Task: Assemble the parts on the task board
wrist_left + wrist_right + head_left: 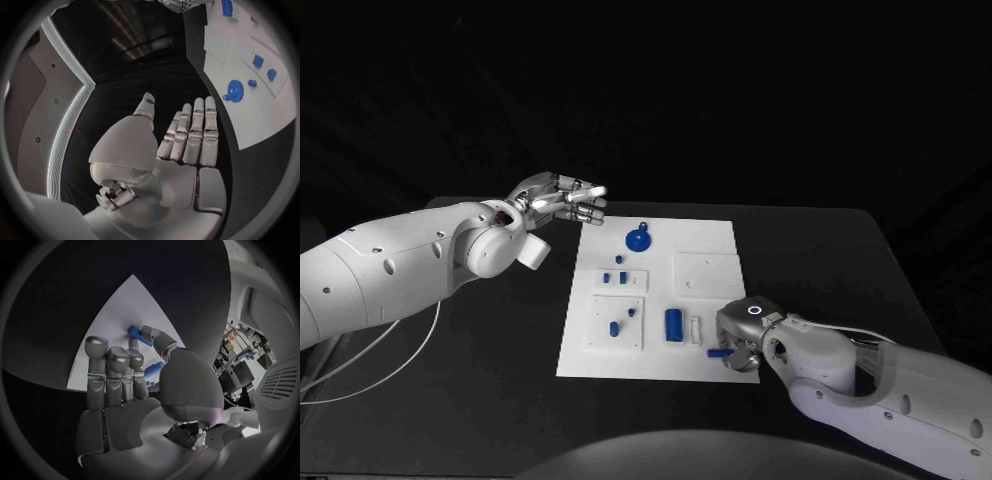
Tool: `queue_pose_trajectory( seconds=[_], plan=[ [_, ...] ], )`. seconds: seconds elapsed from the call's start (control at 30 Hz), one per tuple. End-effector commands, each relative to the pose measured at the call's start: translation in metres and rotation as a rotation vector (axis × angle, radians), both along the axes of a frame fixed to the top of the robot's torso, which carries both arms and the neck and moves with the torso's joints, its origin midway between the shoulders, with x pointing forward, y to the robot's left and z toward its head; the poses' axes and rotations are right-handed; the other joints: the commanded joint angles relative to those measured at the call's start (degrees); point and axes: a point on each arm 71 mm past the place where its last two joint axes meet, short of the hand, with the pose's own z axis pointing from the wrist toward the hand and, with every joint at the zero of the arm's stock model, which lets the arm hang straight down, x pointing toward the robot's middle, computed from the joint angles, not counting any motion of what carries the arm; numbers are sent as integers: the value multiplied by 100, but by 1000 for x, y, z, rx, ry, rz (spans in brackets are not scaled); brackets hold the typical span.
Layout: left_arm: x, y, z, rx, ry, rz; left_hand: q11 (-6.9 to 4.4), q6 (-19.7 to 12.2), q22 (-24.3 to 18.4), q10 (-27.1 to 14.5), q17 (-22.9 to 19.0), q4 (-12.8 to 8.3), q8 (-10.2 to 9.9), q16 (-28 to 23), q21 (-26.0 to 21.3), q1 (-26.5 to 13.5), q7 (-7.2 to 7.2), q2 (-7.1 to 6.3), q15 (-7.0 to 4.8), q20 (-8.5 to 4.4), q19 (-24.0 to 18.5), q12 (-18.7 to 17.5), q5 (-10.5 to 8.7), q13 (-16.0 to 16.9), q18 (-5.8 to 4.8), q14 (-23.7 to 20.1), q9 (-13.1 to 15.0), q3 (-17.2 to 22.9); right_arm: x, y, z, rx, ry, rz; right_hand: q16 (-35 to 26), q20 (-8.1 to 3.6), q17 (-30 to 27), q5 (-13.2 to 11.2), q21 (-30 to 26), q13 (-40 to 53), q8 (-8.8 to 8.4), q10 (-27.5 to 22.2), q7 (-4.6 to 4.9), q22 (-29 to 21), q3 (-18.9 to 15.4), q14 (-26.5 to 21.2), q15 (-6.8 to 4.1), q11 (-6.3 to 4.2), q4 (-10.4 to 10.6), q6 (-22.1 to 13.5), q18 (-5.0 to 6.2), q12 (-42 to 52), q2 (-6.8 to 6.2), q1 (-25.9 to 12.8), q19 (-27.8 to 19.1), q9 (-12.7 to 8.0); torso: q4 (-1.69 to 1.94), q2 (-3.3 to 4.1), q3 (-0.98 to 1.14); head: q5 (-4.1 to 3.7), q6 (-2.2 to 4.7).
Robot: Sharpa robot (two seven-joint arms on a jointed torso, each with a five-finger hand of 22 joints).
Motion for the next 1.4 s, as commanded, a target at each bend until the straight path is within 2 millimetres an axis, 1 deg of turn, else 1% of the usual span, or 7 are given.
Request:
queue_pose_trajectory(
  seconds=[0.03,0.2,0.43,0.53,0.77,0.93,1.4],
  plan=[
    [-1,-3,0,-4,2,-23,15,-34,-5,10,1,23,-4,-26,-11,-19,13,-33,2,6,-29,8,-6,2,-33,-4,-2,2,-2,-3,-8,-82,17,-8,-5,-16,0,101,15,3,-34,-34,2,214,105,32,16,-23,0,49,-82,-4,62,-12,295,10,6,-1,-2,9,-7],
    [-1,-3,0,-3,4,-25,15,-34,-5,10,1,23,-4,-26,-11,-19,13,-33,2,6,-29,8,-6,2,-33,-4,-2,2,-3,1,-9,-86,23,-2,-4,-11,-6,199,41,-5,-35,-25,-4,244,234,32,24,-23,1,84,-93,-14,92,-88,292,-3,2,-3,-5,4,-7],
    [-1,-4,0,0,7,-32,18,-61,-5,6,1,23,-5,-26,-12,-21,16,-30,3,8,-32,8,-7,2,-32,-6,-3,1,-7,7,-17,-120,37,-1,-7,-2,-28,-179,21,-19,-36,-19,-38,241,-20,41,32,-31,387,47,-112,-25,-10,-309,299,-42,0,-2,-8,9,-6],
    [-1,-5,-1,1,9,-34,18,-61,-5,6,1,23,-5,-26,-12,-21,16,-30,3,8,-32,8,-7,2,-32,-6,-3,1,-7,9,-20,-132,34,-6,-7,-11,-35,-445,26,-16,-34,-13,-44,239,325,43,25,-36,455,36,-119,-24,-145,-541,303,-57,4,1,-4,16,-7],
    [-2,-5,-1,8,11,-40,18,-61,-5,6,1,23,-5,-26,-12,-21,16,-30,3,8,-32,8,-7,2,-32,-6,-3,1,-5,8,-30,-161,41,-18,2,-29,-23,142,28,-14,-32,-63,20,234,626,31,9,-30,387,-159,-100,-63,-215,-636,305,35,5,-2,-5,19,-6],
    [-2,-5,-1,12,12,-43,18,-61,-5,6,1,23,-5,-26,-12,-21,16,-30,3,8,-32,8,-7,2,-32,-6,-3,1,-5,7,-34,-169,51,-22,16,-41,20,420,31,-72,-33,-138,67,239,1020,18,2,-32,218,-360,-67,-198,-269,-776,301,311,-4,1,3,36,-9],
    [-2,-6,-2,18,17,-48,20,-90,-5,-1,1,15,-6,-25,-12,-15,20,-36,4,9,-35,9,-5,2,-31,-10,-5,3,-3,2,-42,-157,115,-45,24,-59,119,757,118,-104,-35,-225,155,347,1888,1,-24,-17,-84,-579,-22,-298,9,-960,295,452,-2,2,4,40,-36]
  ],
)
